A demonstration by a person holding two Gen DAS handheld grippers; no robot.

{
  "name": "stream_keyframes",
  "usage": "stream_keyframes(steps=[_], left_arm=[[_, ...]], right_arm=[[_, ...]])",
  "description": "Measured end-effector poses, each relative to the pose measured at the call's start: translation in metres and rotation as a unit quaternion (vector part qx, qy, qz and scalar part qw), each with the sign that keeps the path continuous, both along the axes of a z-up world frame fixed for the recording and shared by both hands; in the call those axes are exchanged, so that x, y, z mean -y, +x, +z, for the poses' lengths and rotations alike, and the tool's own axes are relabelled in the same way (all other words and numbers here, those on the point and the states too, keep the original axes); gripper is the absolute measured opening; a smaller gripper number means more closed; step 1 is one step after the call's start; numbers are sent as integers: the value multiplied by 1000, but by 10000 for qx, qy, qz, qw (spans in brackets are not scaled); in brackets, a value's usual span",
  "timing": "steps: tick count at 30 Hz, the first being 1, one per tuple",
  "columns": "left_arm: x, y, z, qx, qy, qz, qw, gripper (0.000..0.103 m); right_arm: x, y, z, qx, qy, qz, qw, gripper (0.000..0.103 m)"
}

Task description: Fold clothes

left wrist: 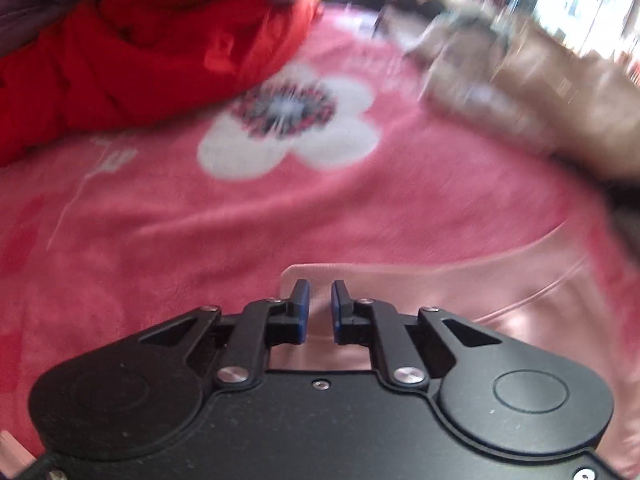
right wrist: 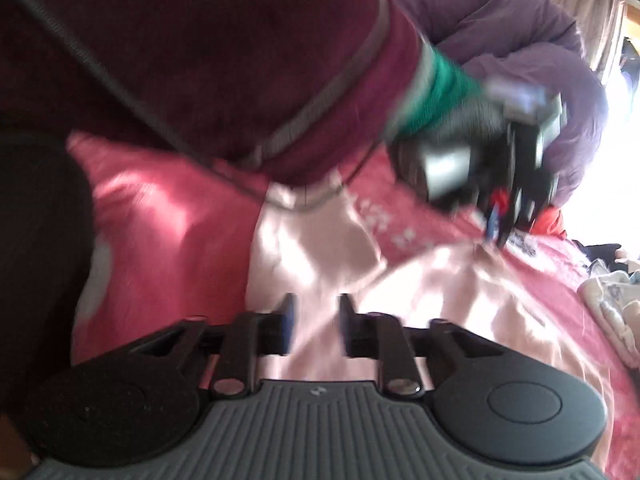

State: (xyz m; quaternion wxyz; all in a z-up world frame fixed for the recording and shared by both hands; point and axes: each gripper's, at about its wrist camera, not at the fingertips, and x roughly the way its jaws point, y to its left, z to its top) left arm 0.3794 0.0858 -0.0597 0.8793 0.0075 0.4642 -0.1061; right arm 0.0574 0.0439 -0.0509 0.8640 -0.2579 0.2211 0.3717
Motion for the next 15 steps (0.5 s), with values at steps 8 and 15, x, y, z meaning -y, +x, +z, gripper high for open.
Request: stream_keyframes(steps=[8, 15], left_arm=[[-71, -96, 65, 1192, -681, 656, 9884, 12], [-223, -209, 34, 1330, -1332, 3035, 9341, 50]], right_arm=[[-1, 0, -5, -462, 172, 220, 9985, 37], [25, 1, 11, -528, 239, -123, 9982, 35]])
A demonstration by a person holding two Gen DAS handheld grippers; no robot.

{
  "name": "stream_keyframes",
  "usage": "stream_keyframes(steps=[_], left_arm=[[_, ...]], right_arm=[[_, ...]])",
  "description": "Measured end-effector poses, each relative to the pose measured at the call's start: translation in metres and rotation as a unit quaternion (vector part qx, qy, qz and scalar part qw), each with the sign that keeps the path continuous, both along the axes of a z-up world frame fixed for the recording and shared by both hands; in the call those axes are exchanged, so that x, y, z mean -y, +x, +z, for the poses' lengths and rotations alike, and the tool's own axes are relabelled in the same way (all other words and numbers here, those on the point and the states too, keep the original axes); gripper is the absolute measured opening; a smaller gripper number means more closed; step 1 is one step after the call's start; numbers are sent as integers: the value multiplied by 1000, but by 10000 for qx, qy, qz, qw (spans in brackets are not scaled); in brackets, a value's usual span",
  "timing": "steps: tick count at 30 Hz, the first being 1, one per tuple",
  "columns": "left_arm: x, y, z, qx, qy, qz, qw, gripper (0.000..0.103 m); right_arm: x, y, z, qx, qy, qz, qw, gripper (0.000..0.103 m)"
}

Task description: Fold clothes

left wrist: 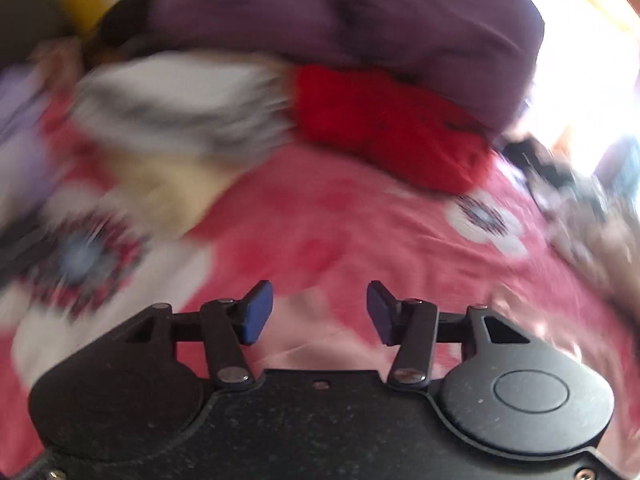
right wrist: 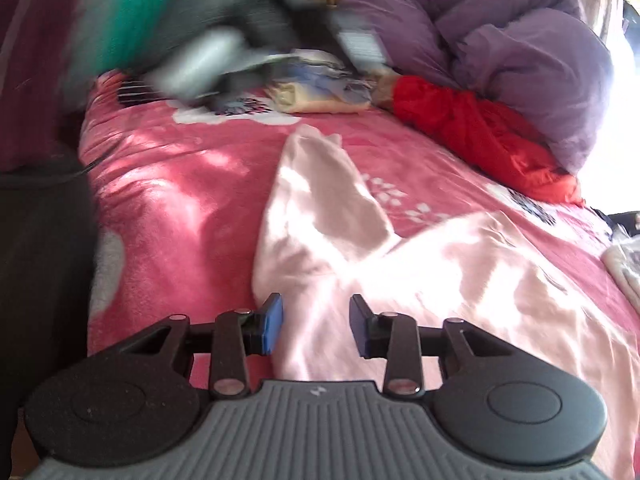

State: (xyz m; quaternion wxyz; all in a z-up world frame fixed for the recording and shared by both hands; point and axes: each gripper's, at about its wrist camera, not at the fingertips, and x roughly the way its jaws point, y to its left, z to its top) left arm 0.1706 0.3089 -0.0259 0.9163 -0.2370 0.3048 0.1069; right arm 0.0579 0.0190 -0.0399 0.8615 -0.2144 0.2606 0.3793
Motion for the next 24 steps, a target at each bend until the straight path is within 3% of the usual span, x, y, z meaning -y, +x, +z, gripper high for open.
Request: stream_keyframes(steps=[2, 4, 10, 11, 12, 13, 16, 19, 20, 22, 23, 24], left_arm=[[-25, -8, -21, -25, -717, 302, 9970, 50], [-36, -6, -36, -58, -1134, 409, 9927, 50], [-38, 19, -55, -68, -1632, 247, 9863, 49], [-35, 21, -56, -78, -1566, 218, 9874, 37], [-33, 23, -55, -94, -1492, 136, 9887, 3], [-34, 22, -53, -71, -1483, 135, 9888, 2], [-47, 4, -44, 291, -1494, 395, 9876, 2], [-54, 9, -60, -85, -1495, 360, 9881, 3], [-55, 13, -64, -198, -1478, 286, 9884, 8], [-51, 9, -49, -68, -998, 282, 9946, 17], [-47, 6, -40, 23, -692, 312, 9971, 36], [-43, 1, -30, 122, -364, 348, 9987, 44]], right_arm=[[2, 11, 0, -78, 32, -184, 9998, 34], [3, 22, 0, -140, 54, -382, 9992, 34], [-10, 52, -5, -330, 286, -854, 9954, 34], [-13, 56, -6, -332, 313, -888, 9950, 34], [-16, 61, -8, -355, 355, -904, 9946, 34], [-19, 65, -10, -405, 393, -903, 9943, 34], [-36, 70, -19, -482, 202, -718, 9960, 35], [-47, 65, -30, -417, -131, -544, 9976, 38], [-44, 66, -29, -453, -79, -534, 9975, 38], [-38, 70, -24, -582, 68, -516, 9969, 37], [-35, 70, -20, -602, 100, -481, 9970, 37], [-31, 68, -16, -593, 103, -432, 9973, 37]])
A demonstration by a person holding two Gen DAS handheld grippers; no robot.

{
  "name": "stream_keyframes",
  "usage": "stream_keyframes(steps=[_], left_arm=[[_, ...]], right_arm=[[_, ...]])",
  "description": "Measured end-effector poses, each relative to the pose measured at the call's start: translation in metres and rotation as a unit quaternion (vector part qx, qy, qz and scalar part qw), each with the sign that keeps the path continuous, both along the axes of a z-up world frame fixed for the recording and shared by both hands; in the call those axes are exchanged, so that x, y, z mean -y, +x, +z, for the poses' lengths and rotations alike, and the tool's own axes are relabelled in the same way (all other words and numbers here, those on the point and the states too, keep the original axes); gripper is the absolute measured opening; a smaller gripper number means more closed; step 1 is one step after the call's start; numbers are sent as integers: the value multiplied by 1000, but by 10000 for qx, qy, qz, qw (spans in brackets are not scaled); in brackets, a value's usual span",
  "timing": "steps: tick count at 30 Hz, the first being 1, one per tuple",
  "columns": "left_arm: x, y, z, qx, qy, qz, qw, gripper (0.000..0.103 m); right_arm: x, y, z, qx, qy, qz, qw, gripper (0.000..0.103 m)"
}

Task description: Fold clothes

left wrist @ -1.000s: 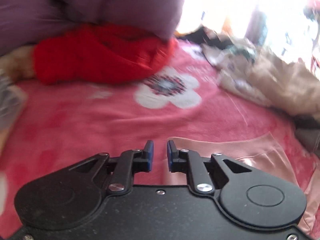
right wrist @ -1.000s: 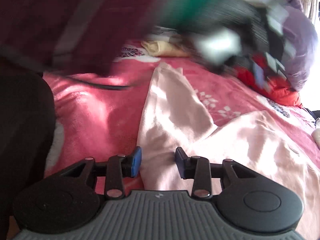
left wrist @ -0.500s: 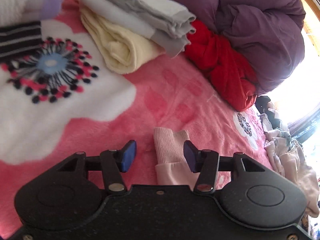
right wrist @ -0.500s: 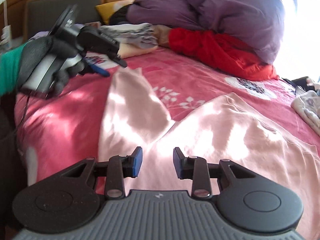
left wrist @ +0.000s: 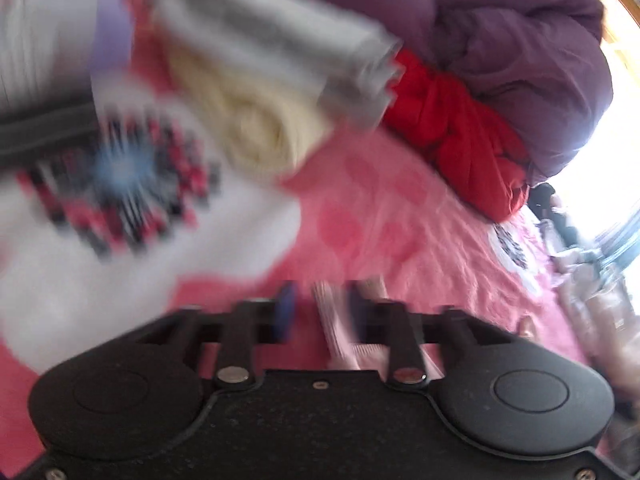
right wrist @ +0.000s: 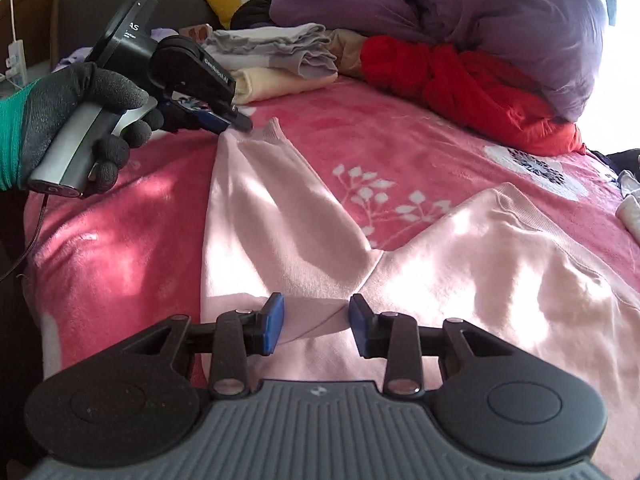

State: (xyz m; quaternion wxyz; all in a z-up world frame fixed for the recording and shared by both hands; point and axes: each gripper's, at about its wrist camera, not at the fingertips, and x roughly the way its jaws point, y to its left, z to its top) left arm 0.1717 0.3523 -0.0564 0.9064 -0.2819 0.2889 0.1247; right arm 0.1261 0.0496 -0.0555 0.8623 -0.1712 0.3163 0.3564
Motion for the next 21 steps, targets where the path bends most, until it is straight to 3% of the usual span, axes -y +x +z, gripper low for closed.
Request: stream_keyframes(steps=[2, 4, 5, 7, 9, 11, 13, 15, 16, 17, 21], left_arm=[[11, -13, 19, 259, 598, -93, 9978, 43], [24, -25, 30, 585, 520, -732, 9942, 41], [34, -29, 33, 705, 461, -1132, 9900, 33], [73, -33, 32, 694, 750, -2002, 9744, 29], [110, -36, 31, 675, 942, -2835, 9519, 19], [130, -32, 19, 620, 310, -3329, 9404, 16], [140, -24, 2, 407, -341, -3472, 9363, 16], [139, -9, -25, -277, -792, -3357, 9382, 16], [138, -4, -41, -670, -897, -3231, 9397, 13], [134, -4, -48, -700, -1033, -3176, 9400, 13], [124, -7, -27, -97, -1371, -3150, 9391, 13]], right_arm=[[12, -1, 11, 48, 65, 52, 10000, 35], [29, 10, 19, -95, 309, -52, 9995, 34], [37, 19, 23, -183, 458, -118, 9987, 33], [54, 48, 25, -521, 892, -305, 9942, 26], [67, 81, 21, -1113, 1437, -513, 9820, 24], [81, 114, 8, -1938, 2211, -761, 9528, 22], [92, 138, -9, -2511, 2896, -1050, 9176, 21], [93, 156, -30, -2962, 3169, -1274, 8920, 21], [90, 163, -41, -3142, 3090, -1394, 8868, 18], [88, 168, -49, -3234, 2947, -1503, 8866, 4], [92, 180, -53, -3439, 3280, -1555, 8660, 11]])
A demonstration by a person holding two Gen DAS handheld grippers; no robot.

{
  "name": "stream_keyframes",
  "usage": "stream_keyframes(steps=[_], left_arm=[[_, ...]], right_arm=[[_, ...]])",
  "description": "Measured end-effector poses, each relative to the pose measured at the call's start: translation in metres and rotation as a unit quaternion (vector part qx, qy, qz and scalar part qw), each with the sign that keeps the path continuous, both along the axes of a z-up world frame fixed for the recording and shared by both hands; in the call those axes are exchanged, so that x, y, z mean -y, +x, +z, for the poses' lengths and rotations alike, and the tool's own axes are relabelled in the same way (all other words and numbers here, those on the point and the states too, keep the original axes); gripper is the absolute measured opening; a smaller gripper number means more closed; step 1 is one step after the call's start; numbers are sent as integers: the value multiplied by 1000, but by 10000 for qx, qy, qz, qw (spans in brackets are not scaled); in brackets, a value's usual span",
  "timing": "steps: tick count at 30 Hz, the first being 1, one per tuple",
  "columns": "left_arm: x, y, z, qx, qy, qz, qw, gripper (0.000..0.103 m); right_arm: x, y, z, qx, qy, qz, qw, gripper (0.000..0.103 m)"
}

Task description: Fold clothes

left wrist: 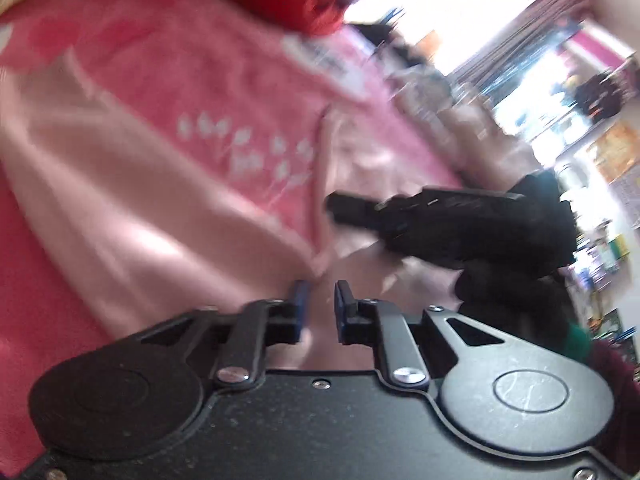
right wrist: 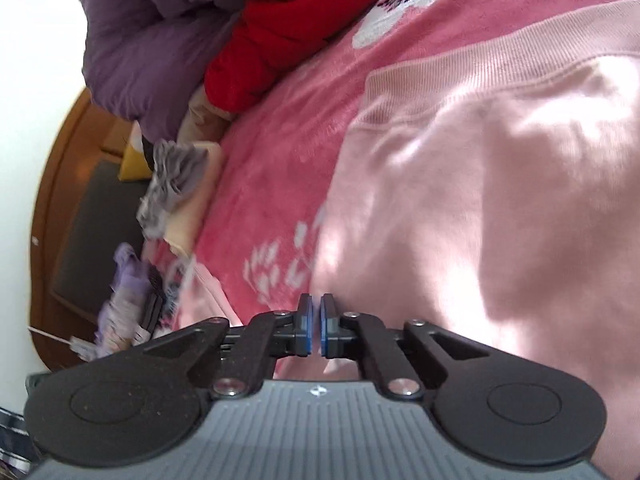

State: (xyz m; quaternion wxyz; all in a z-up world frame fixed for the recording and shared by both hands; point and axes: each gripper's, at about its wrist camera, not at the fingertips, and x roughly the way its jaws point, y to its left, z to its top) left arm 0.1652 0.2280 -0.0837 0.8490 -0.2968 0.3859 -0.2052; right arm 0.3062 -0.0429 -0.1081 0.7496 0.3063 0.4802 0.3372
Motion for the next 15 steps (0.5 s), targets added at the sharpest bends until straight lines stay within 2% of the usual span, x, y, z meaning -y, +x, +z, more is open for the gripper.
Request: stream_keyframes(steps=[2, 5, 6, 7, 15], left_arm=[[3, 7, 7, 119, -417, 23, 9991, 13], [16, 32, -3, -207, -164, 127, 9996, 13], [19, 35, -11, -452, 29, 150, 9989, 12], [18, 35, -15, -530, 115, 203, 9983, 12], [14, 40, -19, -612, -5, 203, 9979, 12]], right_arm=[[0, 13, -1, -54, 69, -59, 9999, 10], [-3, 34, -5, -151, 107, -153, 9997, 8], [-5, 40, -6, -166, 111, -191, 9996, 6], [-6, 46, -6, -177, 118, -232, 9995, 6], [-5, 102, -10, -349, 246, -401, 9983, 0]])
